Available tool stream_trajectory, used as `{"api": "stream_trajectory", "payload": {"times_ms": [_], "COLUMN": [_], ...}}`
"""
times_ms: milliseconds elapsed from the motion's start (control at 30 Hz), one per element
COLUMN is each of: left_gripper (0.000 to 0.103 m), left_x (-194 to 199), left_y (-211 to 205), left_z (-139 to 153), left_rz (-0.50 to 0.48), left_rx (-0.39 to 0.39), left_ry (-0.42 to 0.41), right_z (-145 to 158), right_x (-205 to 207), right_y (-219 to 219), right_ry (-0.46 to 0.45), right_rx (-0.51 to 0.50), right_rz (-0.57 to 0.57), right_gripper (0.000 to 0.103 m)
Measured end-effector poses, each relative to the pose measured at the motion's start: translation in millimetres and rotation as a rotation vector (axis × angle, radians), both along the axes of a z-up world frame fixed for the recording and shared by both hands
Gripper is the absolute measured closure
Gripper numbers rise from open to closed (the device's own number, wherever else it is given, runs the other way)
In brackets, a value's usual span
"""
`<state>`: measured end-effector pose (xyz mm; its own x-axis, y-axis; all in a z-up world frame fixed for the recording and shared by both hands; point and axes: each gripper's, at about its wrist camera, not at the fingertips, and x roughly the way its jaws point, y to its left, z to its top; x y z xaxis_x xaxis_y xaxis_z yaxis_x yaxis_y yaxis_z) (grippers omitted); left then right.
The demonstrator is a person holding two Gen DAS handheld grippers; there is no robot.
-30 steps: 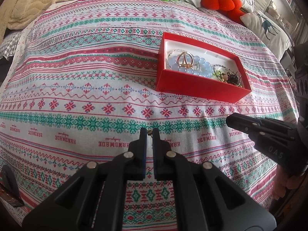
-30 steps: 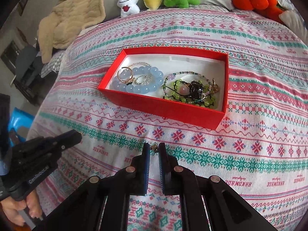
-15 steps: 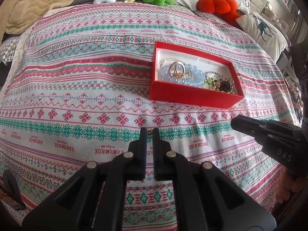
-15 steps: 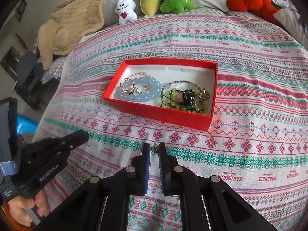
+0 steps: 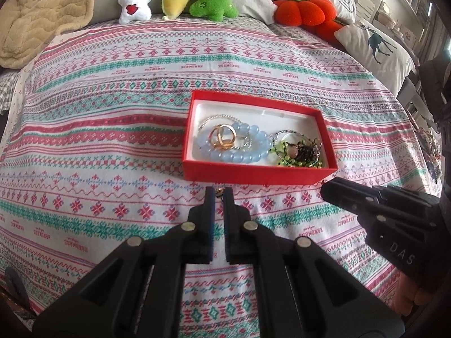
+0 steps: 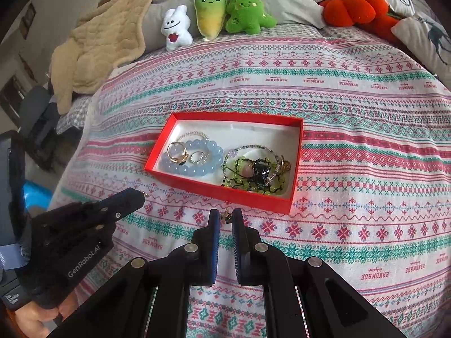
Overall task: Organize jewelry
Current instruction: 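Carry both gold stud earrings over the red box with both grippers, then open both grippers to drop the stud earrings into the box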
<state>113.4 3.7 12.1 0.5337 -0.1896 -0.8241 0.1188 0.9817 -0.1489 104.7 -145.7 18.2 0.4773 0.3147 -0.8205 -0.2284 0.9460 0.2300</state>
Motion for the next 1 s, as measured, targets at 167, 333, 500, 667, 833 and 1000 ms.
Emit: {"api": "stream_trajectory", "payload": {"times_ms": [167,333,500,667,833,1000], "left_gripper": [0.097,0.097,0.097,0.097,0.096,0.082], "left_x": [12.4,23.3,36.1,47.3,51.7,50.9], "left_y": [-14.4,-29.2,-42.4,-49.9,-52.5,-53.6], "left_z": [0.9,0.9,-3.9,-12.3,-15.0,-13.8], "left_rz": [-0.011,-0.035,-0.069,-0.082,-0.079,-0.077], "left_rx": [-0.004,-0.023,-0.050,-0.072,-0.069,-0.041], "left_ry": [-0.026,-0.060,-0.070,-0.076,-0.078,-0.077], "right_z": [1.4,1.2,-0.6,-4.0,-6.4,-8.0], "right_x": [6.2,15.0,22.5,30.3,37.4,41.9], "right_y": [-5.4,-16.2,-27.0,-35.0,-39.9,-40.5], "right_ry": [-0.013,-0.010,-0.013,-0.049,-0.062,-0.065], "right_rx": [-0.014,0.004,0.019,0.018,0.029,0.029], "right_rz": [-0.017,-0.041,-0.052,-0.041,-0.029,-0.016], "right_gripper": [0.094,0.094,0.094,0.094,0.094,0.094]}}
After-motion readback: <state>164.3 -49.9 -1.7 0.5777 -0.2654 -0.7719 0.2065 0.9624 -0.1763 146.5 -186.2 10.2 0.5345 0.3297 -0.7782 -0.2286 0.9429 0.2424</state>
